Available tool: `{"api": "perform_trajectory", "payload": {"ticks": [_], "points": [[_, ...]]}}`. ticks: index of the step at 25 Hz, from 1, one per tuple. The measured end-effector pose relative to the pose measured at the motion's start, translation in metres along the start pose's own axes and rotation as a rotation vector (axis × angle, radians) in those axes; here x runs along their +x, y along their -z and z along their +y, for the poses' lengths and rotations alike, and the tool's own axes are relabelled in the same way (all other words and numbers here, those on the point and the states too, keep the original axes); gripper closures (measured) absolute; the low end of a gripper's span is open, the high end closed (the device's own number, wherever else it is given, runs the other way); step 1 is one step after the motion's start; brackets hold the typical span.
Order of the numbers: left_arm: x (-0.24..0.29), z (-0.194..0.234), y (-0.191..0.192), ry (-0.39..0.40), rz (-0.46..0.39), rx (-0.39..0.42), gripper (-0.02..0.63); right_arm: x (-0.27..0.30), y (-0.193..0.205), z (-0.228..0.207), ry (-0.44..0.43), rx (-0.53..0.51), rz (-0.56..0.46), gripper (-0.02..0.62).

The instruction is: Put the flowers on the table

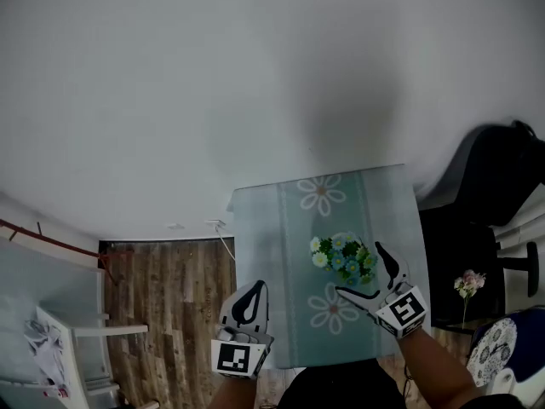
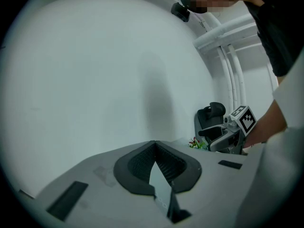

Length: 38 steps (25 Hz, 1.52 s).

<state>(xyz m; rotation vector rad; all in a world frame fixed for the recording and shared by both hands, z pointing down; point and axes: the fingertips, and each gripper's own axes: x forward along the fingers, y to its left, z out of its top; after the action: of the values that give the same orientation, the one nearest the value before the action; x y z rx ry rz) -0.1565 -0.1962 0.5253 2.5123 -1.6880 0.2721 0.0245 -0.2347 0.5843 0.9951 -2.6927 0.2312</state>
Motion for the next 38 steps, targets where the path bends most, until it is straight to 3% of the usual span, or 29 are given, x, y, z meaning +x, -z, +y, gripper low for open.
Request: {"api": "perform_trajectory", "payload": {"ticks": [19, 25, 33, 35, 37, 38], "points": [[-0.033, 0.002, -0.057, -0.004, -0.097, 0.054, 0.601, -0.060, -0.084, -0.005, 0.113, -0.011, -0.093, 0.052], [-0.037, 0.005, -0.079, -0.018, -0.139, 0.061, 0.601, -0.081, -0.105, -0.018, 0.201, -0.025, -0.105, 0.054], [-0.045, -0.003, -0.101, 0.019, -0.154, 0.089, 0.601, -0.098, -0.136, -0.010, 0.211, -0.034, -0.177, 0.108], [-0.048, -0.004, -0.105, 0.026, -0.161, 0.096, 0.601, -0.103, -0.143, -0.009, 0.221, -0.043, -0.194, 0.171], [-0.050, -0.003, -0.107, 0.026, -0.162, 0.098, 0.601, -0.108, -0.148, -0.009, 0.254, -0.064, -0.208, 0.381], [-0.051, -0.002, -0.108, 0.024, -0.163, 0.099, 0.601, -0.109, -0.150, -0.010, 0.264, -0.071, -0.211, 0.422]]}}
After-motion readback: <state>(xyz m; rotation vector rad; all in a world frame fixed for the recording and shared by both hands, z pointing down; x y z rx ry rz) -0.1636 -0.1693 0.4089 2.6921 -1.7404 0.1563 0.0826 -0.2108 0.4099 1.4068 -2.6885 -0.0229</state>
